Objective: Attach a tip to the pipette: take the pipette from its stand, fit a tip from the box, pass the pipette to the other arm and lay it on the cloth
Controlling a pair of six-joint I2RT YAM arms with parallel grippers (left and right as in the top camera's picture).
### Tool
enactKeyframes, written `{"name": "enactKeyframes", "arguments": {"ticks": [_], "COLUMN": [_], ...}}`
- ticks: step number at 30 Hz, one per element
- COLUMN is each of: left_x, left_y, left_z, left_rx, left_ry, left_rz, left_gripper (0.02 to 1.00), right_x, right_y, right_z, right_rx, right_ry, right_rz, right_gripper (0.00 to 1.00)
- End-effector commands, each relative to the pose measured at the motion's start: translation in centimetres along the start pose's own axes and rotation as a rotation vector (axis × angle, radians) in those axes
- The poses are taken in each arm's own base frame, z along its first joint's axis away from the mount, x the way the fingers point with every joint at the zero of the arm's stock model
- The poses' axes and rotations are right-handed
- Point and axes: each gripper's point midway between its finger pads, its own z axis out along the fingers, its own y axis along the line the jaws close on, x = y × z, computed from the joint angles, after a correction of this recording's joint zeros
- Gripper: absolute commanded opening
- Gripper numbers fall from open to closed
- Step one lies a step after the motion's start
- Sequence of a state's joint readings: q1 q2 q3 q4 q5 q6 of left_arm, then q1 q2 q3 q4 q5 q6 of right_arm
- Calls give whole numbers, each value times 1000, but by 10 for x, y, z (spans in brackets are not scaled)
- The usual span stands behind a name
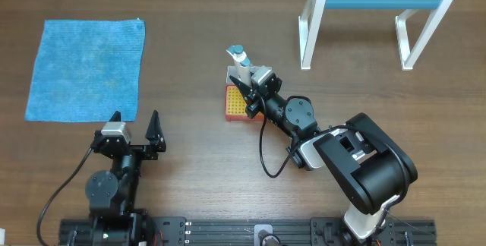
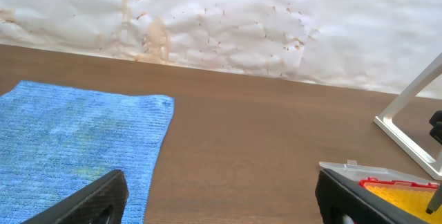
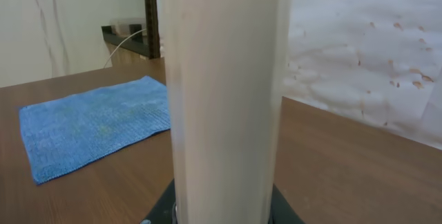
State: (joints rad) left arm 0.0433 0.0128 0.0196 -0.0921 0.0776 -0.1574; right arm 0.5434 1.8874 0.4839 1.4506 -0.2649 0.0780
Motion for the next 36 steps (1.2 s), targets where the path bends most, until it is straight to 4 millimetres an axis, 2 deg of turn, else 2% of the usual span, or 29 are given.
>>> {"name": "enactKeyframes", "arguments": {"ticks": [1,10,17,28,36], "left_x": [1,1,1,1,1], "left_y": [4,4,4,4,4], "left_z": [0,0,0,0,0], "left_rx": [-22,-22,-22,-22,-22], "left_ry": [-3,-3,-3,-3,-3], "left_rz": [5,5,5,5,5], "left_gripper": [879,882,879,879,879], "right_x": [0,4,18,24,52], "right_y": [5,6,5,6,9], "right_z": [5,5,6,4,-10], "right_rx": [-20,-22,-21,-20,-18], "right_ry": [-5,9,37,56,148], "right_rz": [18,25,33,39,63], "right_gripper": [80,77,82,77,77]}}
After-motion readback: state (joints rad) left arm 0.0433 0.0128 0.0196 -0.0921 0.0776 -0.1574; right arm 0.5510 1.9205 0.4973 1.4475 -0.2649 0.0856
